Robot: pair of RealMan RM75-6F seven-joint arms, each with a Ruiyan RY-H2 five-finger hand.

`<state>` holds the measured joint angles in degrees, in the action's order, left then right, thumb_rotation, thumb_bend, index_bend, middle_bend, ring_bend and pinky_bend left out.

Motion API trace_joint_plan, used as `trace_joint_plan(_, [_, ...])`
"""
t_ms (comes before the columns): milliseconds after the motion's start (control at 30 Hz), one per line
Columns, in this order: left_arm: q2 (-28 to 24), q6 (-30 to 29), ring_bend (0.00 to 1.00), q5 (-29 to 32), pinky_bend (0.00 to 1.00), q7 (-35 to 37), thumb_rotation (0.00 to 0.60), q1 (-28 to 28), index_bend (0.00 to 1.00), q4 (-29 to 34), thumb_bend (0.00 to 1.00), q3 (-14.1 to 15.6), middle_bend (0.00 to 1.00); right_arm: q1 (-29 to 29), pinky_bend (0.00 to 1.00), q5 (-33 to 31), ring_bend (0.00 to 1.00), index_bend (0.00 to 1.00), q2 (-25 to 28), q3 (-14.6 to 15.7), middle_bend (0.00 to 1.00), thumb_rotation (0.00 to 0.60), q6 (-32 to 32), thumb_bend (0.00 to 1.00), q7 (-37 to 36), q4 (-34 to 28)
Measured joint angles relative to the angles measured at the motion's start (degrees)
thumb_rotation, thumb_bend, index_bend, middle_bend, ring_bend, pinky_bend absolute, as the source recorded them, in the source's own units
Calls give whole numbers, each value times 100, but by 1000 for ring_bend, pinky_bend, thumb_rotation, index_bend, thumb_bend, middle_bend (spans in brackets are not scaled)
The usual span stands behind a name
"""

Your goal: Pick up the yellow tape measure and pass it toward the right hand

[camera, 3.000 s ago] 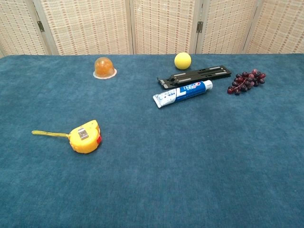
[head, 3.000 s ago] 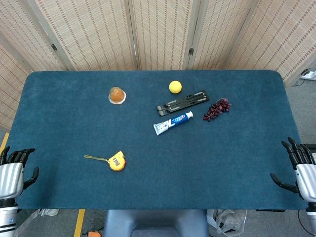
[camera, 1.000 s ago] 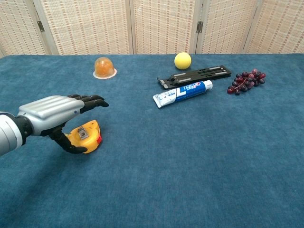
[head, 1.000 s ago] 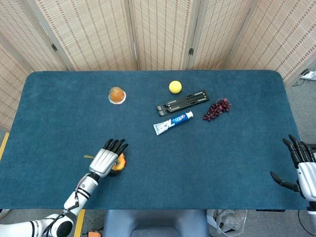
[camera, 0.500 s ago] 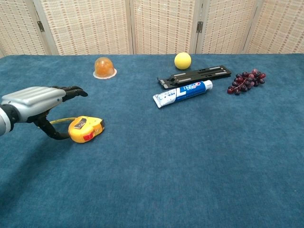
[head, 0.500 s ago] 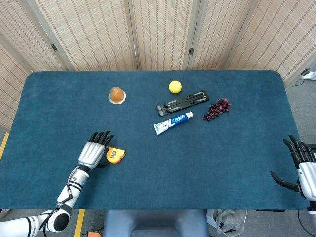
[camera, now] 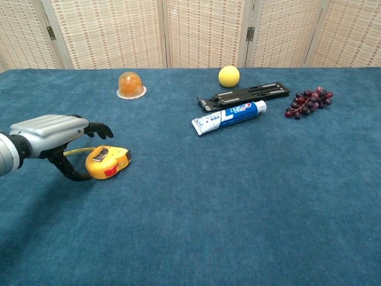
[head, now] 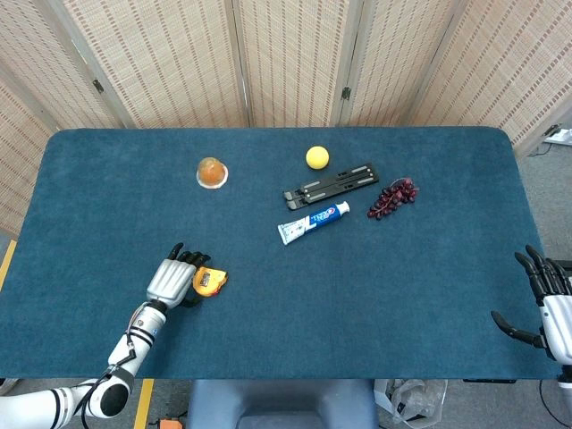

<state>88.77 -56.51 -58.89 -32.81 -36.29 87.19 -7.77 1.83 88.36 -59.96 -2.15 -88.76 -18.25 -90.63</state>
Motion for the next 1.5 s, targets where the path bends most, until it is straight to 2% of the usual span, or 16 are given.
trace_joint_plan(333, [75, -2, 307, 187, 101, -80, 600, -112, 299, -83, 255, 37, 328, -10, 0, -15, 61, 0, -27, -25, 22, 600, 27, 285, -35, 38])
trace_joint_plan(500, [128, -36, 350, 220, 122, -51, 600, -145, 364, -160, 260, 44, 387, -11, 0, -5, 61, 0, -36, -28, 22, 600, 38, 284, -28, 37])
trace_joint_plan(667, [134, -99, 420, 158, 147, 81, 600, -155, 446, -205, 262, 23, 469, 5, 0, 37, 60, 0, -21, -38, 22, 600, 38, 284, 10, 1])
trace_joint_plan(833, [24, -173, 429, -21, 155, 208, 600, -167, 457, -54, 262, -5, 478, 123, 0, 148, 79, 41, 59, -31, 60, 600, 189, 285, -107, -137])
trace_joint_plan(1133, [-377, -298, 429, -179, 170, 424, 600, -278, 459, 635, 262, -297, 478, 981, 42, 562, 128, 235, 411, -174, 125, 600, 1057, 284, -327, -761])
trace_joint_plan(1300, [-610, -304, 429, -176, 191, 694, 600, -317, 465, 1083, 272, -454, 480, 1684, 41, 580, 131, 317, 509, -401, 131, 600, 1840, 284, -366, -1129])
trace_joint_plan(1500, [-803, -366, 435, -204, 209, 985, 600, -305, 471, 1512, 294, -529, 485, 2600, 42, 235, 131, 351, 373, -786, 140, 600, 2855, 285, -285, -1429])
